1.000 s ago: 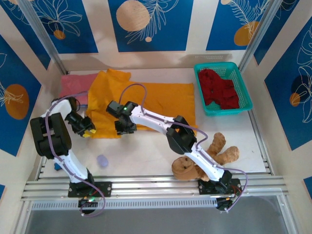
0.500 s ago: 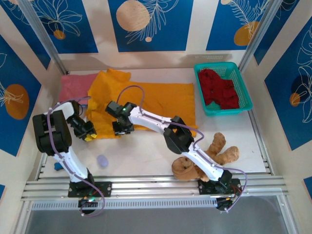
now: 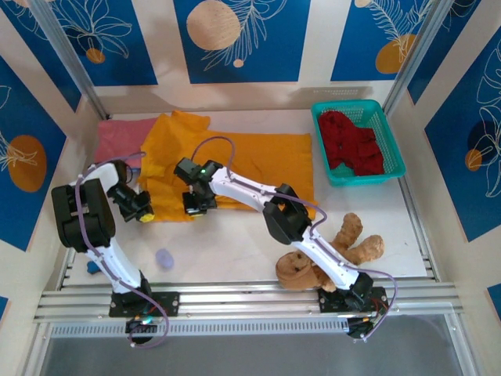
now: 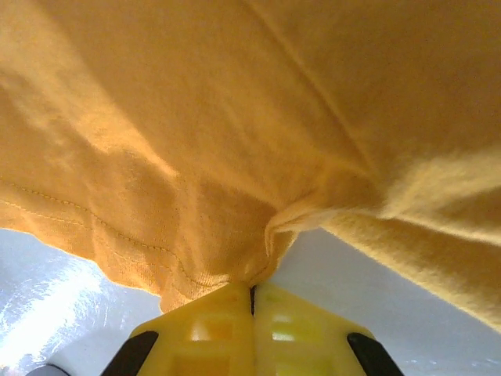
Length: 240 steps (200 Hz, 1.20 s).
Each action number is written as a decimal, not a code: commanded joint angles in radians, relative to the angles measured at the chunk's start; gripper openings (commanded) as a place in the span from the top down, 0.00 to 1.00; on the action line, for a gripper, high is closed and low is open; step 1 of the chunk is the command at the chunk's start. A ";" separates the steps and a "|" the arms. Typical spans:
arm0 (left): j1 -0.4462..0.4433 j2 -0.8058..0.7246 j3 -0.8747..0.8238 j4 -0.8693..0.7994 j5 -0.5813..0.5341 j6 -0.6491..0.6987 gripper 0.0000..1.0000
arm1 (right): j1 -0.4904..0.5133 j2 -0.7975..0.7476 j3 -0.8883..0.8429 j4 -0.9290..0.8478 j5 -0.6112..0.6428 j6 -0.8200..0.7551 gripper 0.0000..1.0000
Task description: Fold and stack the t-shirts
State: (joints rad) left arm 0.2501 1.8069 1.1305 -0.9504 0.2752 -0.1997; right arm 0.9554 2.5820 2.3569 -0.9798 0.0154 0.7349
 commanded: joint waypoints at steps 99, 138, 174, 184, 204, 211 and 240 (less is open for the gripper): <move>-0.081 0.023 0.374 -0.133 0.068 -0.050 1.00 | -0.144 -0.130 -0.042 0.078 -0.226 0.007 1.00; -0.100 0.129 0.560 -0.166 0.043 -0.071 1.00 | -0.200 -0.055 0.034 0.093 -0.309 0.015 1.00; -0.137 0.248 0.726 -0.222 0.029 -0.066 1.00 | -0.234 -0.005 0.073 0.105 -0.344 0.024 1.00; -0.150 0.275 0.762 -0.230 0.025 -0.068 1.00 | -0.243 0.007 0.085 0.105 -0.351 0.023 1.00; -0.170 0.310 0.816 -0.242 0.000 -0.078 1.00 | -0.261 0.027 0.114 0.097 -0.356 0.018 1.00; -0.173 0.316 0.829 -0.246 -0.016 -0.081 1.00 | -0.267 0.029 0.114 0.104 -0.360 0.015 1.00; -0.173 0.316 0.852 -0.247 -0.088 -0.100 1.00 | -0.286 0.046 0.122 0.148 -0.369 -0.008 1.00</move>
State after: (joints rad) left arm 0.0776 2.1197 1.9408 -1.1534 0.2584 -0.2714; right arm 0.6846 2.6087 2.4367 -0.8547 -0.3099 0.7448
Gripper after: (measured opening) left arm 0.045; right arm 0.060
